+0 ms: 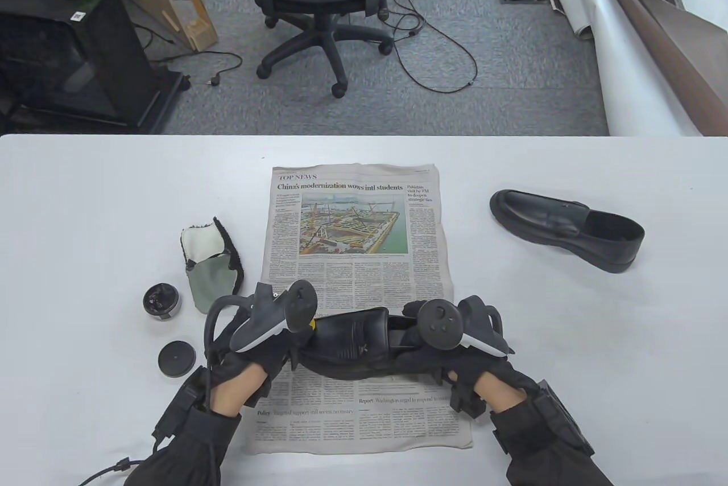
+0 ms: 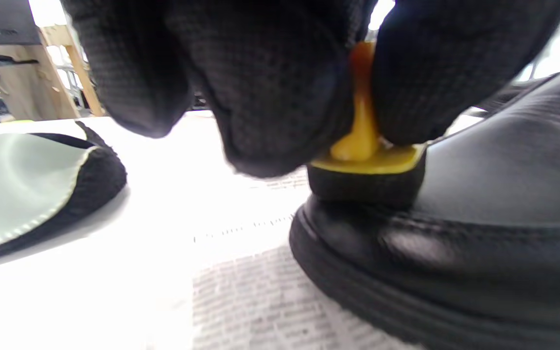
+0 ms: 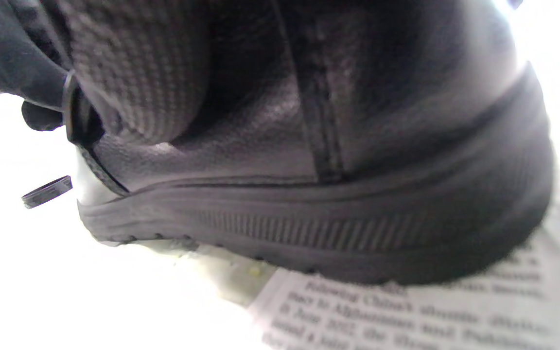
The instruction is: Dip and apply built-in sponge shoe polish on shoes
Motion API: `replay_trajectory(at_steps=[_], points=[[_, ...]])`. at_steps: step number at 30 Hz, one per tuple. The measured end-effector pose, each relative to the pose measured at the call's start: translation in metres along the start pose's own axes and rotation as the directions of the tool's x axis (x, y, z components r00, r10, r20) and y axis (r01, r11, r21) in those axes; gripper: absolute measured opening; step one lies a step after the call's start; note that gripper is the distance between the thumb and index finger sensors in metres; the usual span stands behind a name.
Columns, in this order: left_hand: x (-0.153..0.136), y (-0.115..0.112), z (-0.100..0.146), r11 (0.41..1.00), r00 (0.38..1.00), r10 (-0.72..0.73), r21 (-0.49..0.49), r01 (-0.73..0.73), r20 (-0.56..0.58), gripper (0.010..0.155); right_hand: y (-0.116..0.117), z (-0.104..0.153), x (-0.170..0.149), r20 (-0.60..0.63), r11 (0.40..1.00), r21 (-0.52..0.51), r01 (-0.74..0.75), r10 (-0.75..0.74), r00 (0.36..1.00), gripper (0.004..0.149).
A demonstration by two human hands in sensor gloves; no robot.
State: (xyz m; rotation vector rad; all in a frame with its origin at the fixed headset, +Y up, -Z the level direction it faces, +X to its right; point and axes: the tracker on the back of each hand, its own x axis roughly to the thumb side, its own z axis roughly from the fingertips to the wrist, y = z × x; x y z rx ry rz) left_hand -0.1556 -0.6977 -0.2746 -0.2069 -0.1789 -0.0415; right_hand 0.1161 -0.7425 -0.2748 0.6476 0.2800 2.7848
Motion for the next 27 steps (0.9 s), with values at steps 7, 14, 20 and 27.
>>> replay_trajectory(at_steps=[7, 14, 20, 27], points=[[0.019, -0.002, 0.011, 0.997, 0.988, 0.05, -0.062, -0.041, 0.148, 0.052, 0.0, 0.0, 0.0, -0.007, 1.0, 0.0, 0.0, 0.0, 1.0, 0.043], [0.05, -0.004, 0.017, 0.994, 0.985, 0.054, 0.09, -0.069, 0.166, 0.052, 0.0, 0.0, 0.0, 0.001, 1.0, 0.002, 0.007, -0.007, 1.0, 0.043], [0.054, -0.007, 0.005, 0.968, 0.994, 0.022, 0.245, -0.048, 0.111, 0.052, 0.0, 0.0, 0.0, 0.014, 1.0, 0.005, 0.002, -0.002, 1.0, 0.043], [0.041, -0.007, -0.013, 0.986, 1.0, -0.019, 0.166, 0.021, -0.011, 0.051, 0.0, 0.0, 0.001, 0.016, 1.0, 0.003, -0.008, 0.008, 1.0, 0.043]])
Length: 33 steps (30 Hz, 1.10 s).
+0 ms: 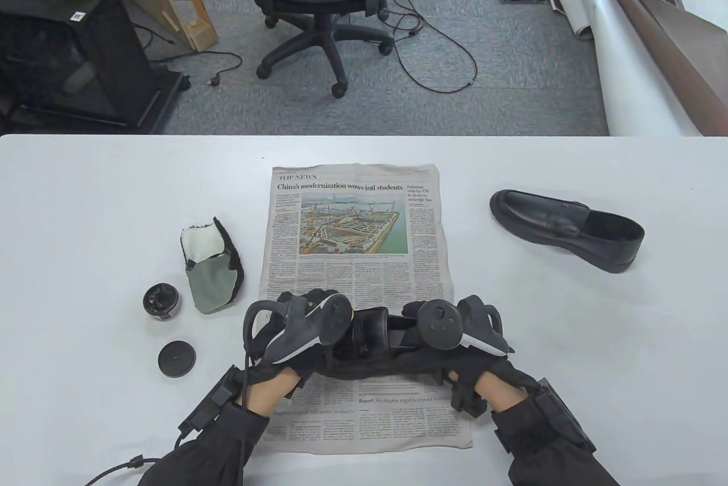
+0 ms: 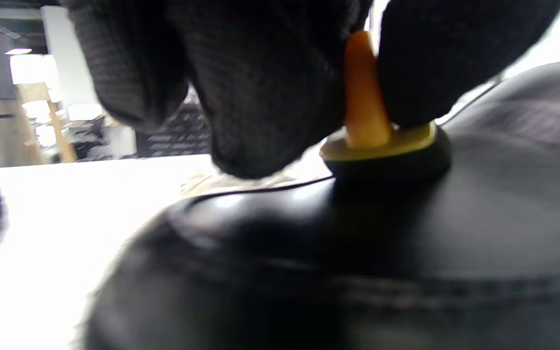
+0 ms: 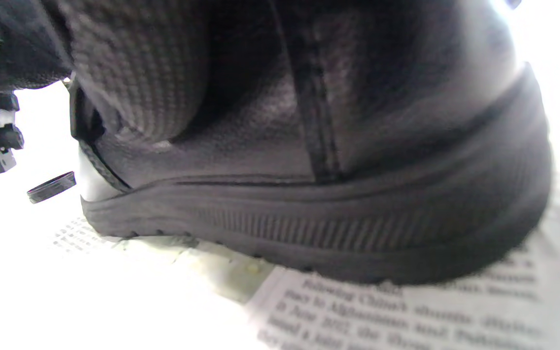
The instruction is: Dip and apply built-in sponge shoe polish on shoes
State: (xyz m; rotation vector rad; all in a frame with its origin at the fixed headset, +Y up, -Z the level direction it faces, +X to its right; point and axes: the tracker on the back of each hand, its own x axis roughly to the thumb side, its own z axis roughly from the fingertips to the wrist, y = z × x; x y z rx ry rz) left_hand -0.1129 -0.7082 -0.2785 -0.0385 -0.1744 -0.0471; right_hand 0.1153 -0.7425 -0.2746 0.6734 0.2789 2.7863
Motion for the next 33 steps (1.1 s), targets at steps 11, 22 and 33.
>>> replay_trajectory(at_steps=[11, 22, 33], points=[[-0.031, 0.009, 0.006, 0.978, 1.0, 0.002, -0.209, 0.001, 0.011, 0.051, 0.0, 0.0, 0.001, -0.001, 1.0, 0.005, -0.004, 0.004, 1.0, 0.043], [0.015, 0.007, 0.029, 0.981, 0.967, 0.056, -0.193, -0.007, 0.248, 0.049, 0.0, 0.001, 0.002, -0.011, 1.0, -0.002, -0.018, 0.018, 1.0, 0.043], [0.025, 0.005, 0.025, 0.989, 0.986, 0.113, 0.084, -0.124, 0.125, 0.05, 0.001, 0.0, 0.001, -0.003, 1.0, 0.006, -0.008, 0.008, 1.0, 0.043]])
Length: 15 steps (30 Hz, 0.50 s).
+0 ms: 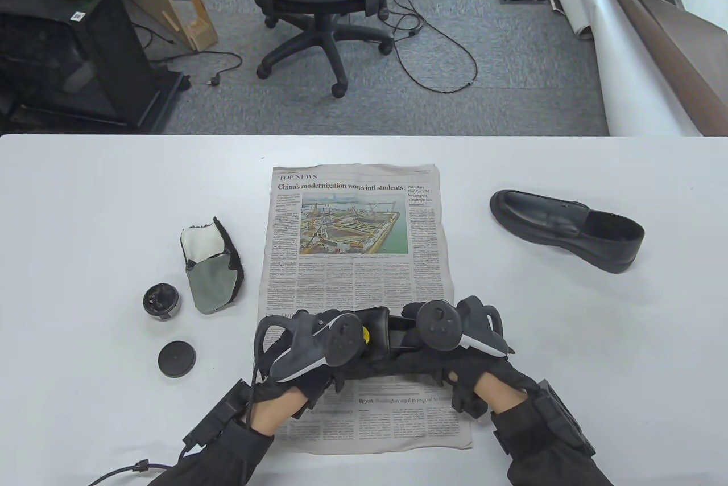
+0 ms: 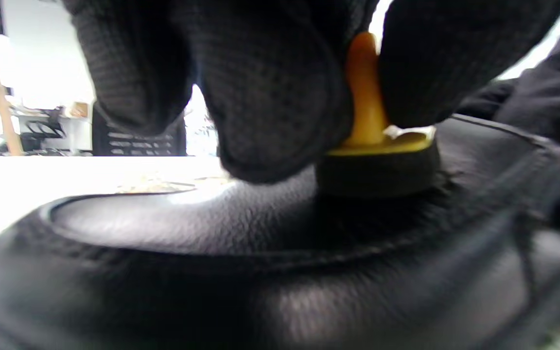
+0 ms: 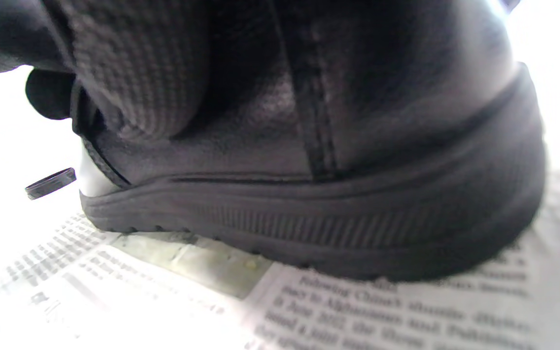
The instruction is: Dip and apply built-in sponge shoe polish on shoes
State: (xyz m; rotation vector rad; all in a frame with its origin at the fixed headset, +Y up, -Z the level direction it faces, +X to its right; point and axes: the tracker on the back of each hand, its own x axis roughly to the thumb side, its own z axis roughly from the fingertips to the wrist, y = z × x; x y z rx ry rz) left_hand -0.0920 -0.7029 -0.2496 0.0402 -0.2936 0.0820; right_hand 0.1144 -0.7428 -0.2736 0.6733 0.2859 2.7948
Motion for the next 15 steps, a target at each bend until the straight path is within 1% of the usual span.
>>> replay_trajectory(at_steps=[4, 6, 8, 9, 10, 11, 14, 15], points=[[-0.003, -0.003, -0.007, 0.997, 0.999, -0.011, 0.078, 0.014, -0.042, 0.05, 0.0, 0.0, 0.0, 0.007, 1.0, 0.005, 0.007, -0.007, 1.0, 0.043], [-0.005, -0.006, -0.013, 0.996, 0.997, -0.044, 0.078, 0.049, -0.066, 0.05, 0.0, 0.0, -0.001, 0.01, 1.0, 0.005, 0.007, -0.007, 1.0, 0.043], [-0.01, -0.009, -0.019, 0.996, 0.994, -0.066, 0.047, 0.071, -0.092, 0.05, 0.0, 0.0, -0.001, 0.014, 1.0, 0.004, 0.006, -0.006, 1.0, 0.043], [-0.013, -0.009, -0.021, 0.998, 0.99, -0.055, 0.016, 0.058, -0.129, 0.05, 0.0, 0.0, -0.001, 0.015, 1.0, 0.003, 0.006, -0.006, 1.0, 0.043], [-0.016, -0.009, -0.022, 0.999, 0.99, -0.046, -0.015, 0.045, -0.136, 0.049, 0.0, 0.0, -0.001, 0.015, 1.0, 0.002, 0.007, -0.008, 1.0, 0.043], [-0.019, -0.008, -0.022, 0.999, 0.988, -0.039, -0.024, 0.036, -0.147, 0.049, 0.0, 0.0, -0.001, 0.012, 1.0, 0.001, 0.007, -0.007, 1.0, 0.043], [-0.028, -0.008, -0.023, 0.996, 0.982, -0.077, -0.055, 0.069, -0.172, 0.049, 0.0, 0.0, -0.001, 0.005, 1.0, -0.001, 0.003, -0.003, 1.0, 0.043], [-0.032, -0.008, -0.023, 0.997, 0.98, -0.062, -0.066, 0.05, -0.189, 0.049, 0.0, 0.0, -0.001, 0.005, 1.0, 0.001, 0.007, -0.007, 1.0, 0.043]])
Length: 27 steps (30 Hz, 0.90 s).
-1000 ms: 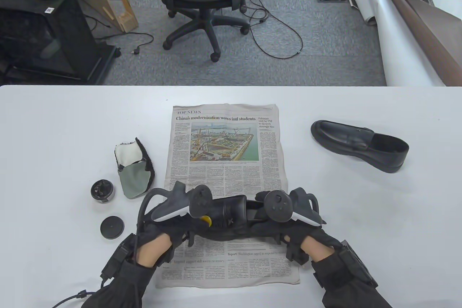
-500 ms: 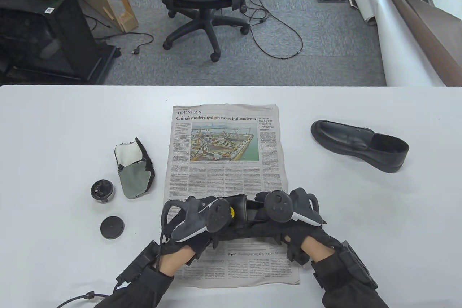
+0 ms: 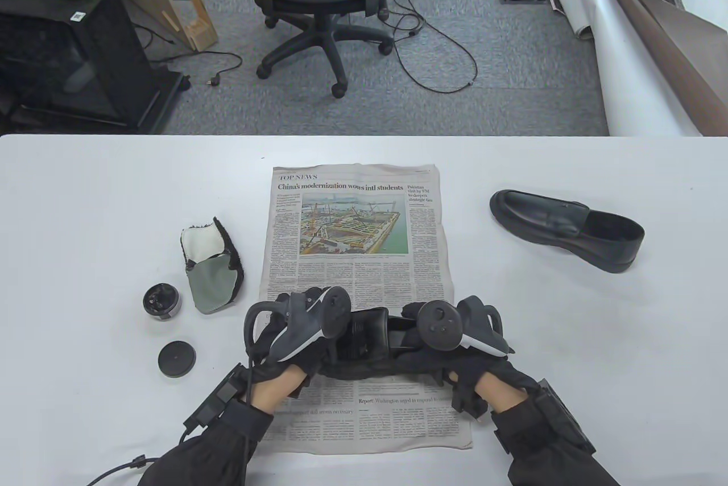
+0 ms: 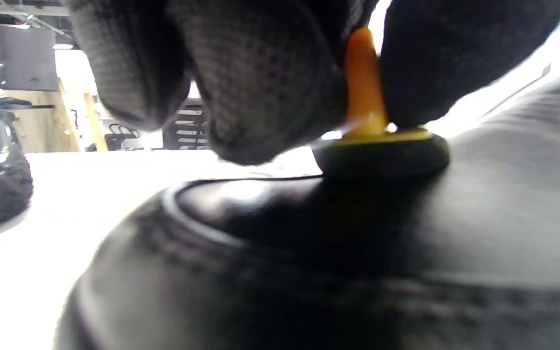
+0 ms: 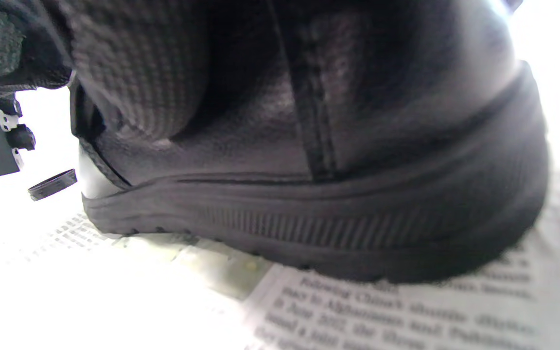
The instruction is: Dip and apply built-in sponge shoe polish on shoes
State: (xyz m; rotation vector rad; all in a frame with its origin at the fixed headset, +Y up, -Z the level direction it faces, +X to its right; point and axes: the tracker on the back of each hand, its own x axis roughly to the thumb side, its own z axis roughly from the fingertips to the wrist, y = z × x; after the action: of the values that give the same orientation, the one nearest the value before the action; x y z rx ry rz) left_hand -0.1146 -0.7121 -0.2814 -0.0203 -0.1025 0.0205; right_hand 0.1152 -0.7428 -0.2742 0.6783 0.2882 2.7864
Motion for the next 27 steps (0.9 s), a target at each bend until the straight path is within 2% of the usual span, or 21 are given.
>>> replay_trajectory(at_steps=[5, 8, 11, 14, 18, 22, 27], points=[[-0.015, 0.004, 0.003, 0.999, 1.0, -0.016, -0.038, 0.015, -0.018, 0.049, 0.0, 0.0, 0.0, -0.009, 1.0, 0.001, -0.001, 0.001, 1.0, 0.043], [-0.021, 0.01, 0.009, 0.995, 0.999, -0.035, -0.094, 0.034, -0.007, 0.049, 0.0, 0.0, 0.0, -0.012, 1.0, 0.003, -0.002, 0.002, 1.0, 0.043], [-0.021, 0.014, 0.017, 0.982, 0.998, -0.066, -0.177, 0.068, 0.02, 0.049, 0.0, 0.0, 0.001, -0.018, 1.0, 0.001, -0.009, 0.009, 1.0, 0.043], [-0.014, 0.015, 0.023, 0.975, 0.994, -0.087, -0.197, 0.099, 0.071, 0.048, 0.0, 0.0, 0.001, -0.021, 1.0, 0.001, -0.01, 0.01, 1.0, 0.043], [0.003, 0.012, 0.035, 0.984, 0.988, -0.025, -0.172, 0.051, 0.151, 0.048, 0.0, 0.0, 0.001, -0.014, 1.0, -0.002, -0.011, 0.011, 1.0, 0.043], [0.025, 0.011, 0.043, 0.991, 0.968, 0.093, -0.112, -0.068, 0.234, 0.048, 0.0, 0.001, 0.001, -0.014, 1.0, -0.002, -0.014, 0.014, 1.0, 0.043], [0.04, 0.01, 0.041, 0.993, 0.971, 0.084, 0.065, -0.101, 0.222, 0.048, 0.0, 0.0, 0.0, -0.006, 1.0, 0.005, -0.003, 0.003, 1.0, 0.043]])
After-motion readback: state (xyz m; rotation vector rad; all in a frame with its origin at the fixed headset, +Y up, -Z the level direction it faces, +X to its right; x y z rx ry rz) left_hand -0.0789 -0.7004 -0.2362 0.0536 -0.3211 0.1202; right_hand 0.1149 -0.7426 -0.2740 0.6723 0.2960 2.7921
